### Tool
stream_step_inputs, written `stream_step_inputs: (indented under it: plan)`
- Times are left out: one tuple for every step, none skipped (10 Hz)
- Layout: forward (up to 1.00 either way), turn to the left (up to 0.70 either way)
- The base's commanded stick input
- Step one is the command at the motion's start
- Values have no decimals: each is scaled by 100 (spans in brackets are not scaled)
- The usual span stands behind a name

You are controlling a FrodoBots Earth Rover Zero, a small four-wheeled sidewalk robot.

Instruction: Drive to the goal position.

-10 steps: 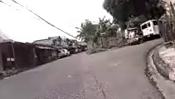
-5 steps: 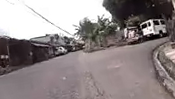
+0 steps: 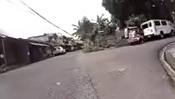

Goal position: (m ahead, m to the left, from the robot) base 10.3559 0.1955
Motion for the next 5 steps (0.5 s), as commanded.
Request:
stream_step_inputs:
  plan:
    - [70, 0]
    - [70, 0]
    - [70, 0]
    - [70, 0]
    - [70, 0]
